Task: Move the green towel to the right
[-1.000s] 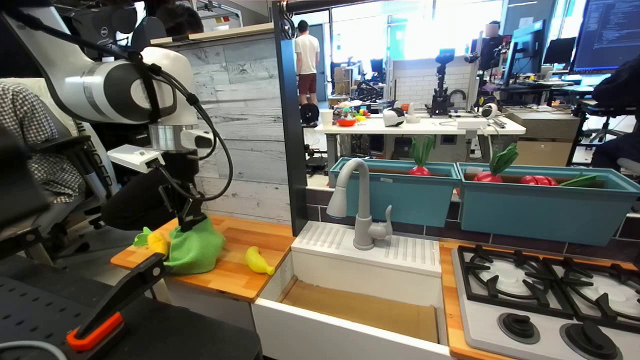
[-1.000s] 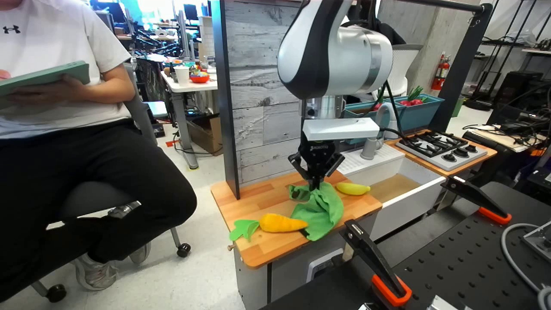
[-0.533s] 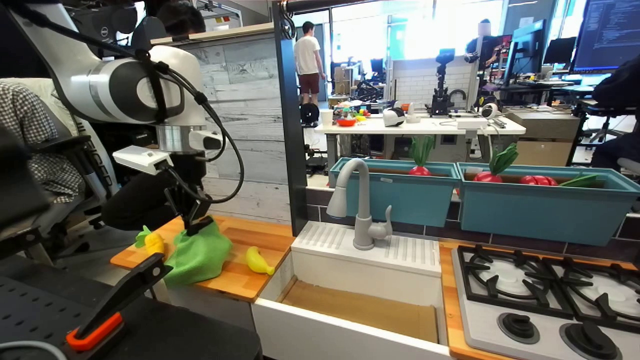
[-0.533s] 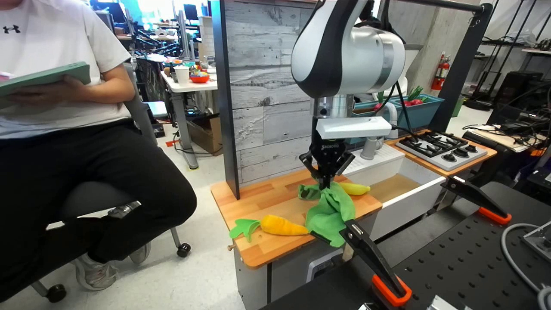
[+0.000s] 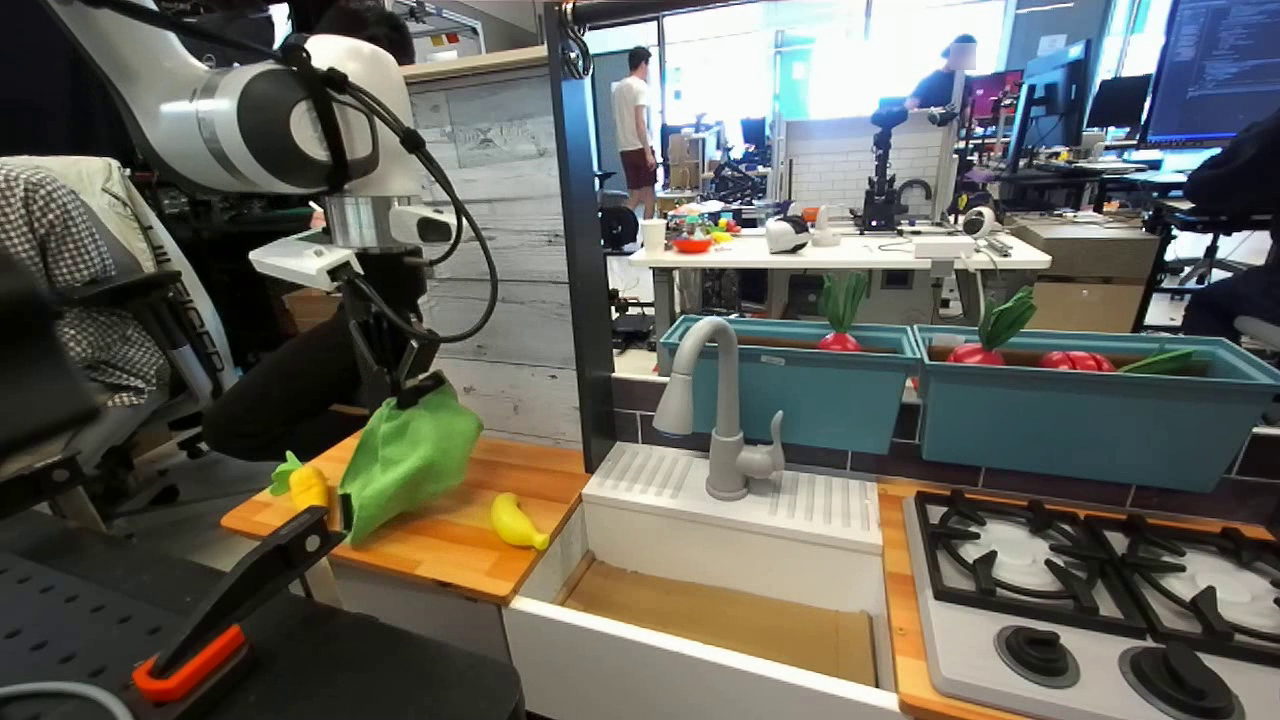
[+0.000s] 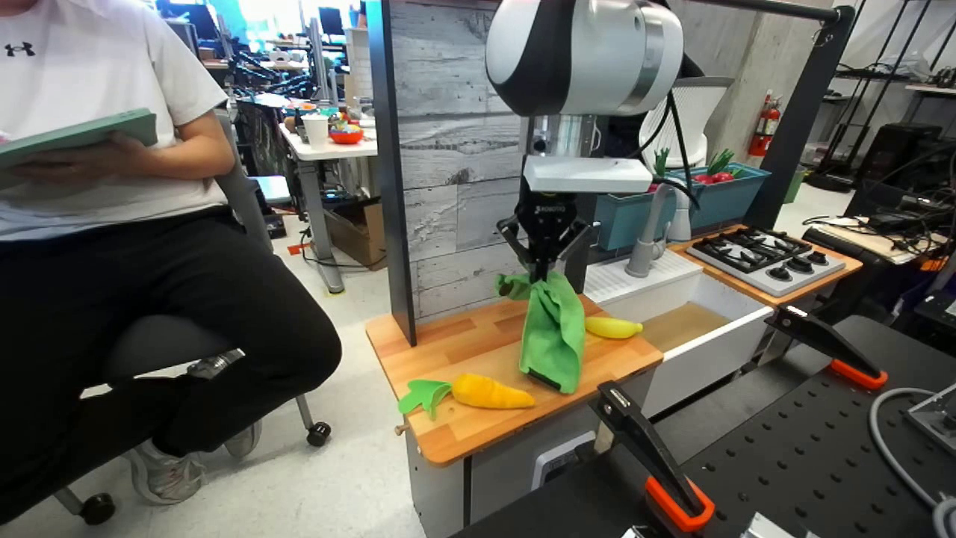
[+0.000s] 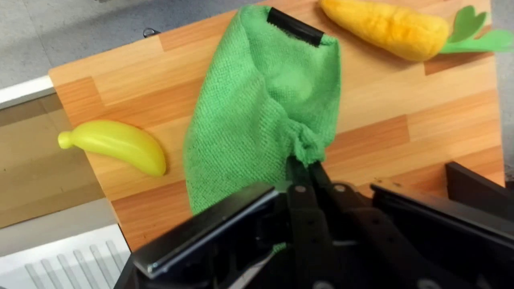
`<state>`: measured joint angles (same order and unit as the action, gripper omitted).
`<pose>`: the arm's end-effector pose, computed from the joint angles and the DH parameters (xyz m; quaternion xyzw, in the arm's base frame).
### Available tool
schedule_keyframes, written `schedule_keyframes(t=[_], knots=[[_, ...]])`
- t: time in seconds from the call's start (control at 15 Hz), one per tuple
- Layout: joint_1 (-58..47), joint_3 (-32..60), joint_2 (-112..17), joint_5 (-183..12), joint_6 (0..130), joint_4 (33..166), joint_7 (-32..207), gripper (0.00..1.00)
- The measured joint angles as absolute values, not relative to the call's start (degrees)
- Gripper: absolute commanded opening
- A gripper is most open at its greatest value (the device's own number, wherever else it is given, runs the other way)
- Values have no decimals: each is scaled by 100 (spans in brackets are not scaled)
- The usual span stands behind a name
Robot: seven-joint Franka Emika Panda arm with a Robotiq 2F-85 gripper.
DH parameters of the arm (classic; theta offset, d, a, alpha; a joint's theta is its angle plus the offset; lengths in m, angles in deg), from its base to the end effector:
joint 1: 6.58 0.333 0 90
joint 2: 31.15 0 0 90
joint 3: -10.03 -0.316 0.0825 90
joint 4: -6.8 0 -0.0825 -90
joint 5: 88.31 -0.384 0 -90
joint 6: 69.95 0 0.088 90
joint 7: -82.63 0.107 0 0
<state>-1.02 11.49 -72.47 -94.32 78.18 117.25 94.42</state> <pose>0.6045 0.0414 0.1043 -0.9934 0.1093 0.0335 0.0133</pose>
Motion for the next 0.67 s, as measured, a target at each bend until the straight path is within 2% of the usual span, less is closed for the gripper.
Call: schedule_keyframes(t=[0.67], knots=[[-98,1155,-7534,-9463,9290,11868,9889,1]])
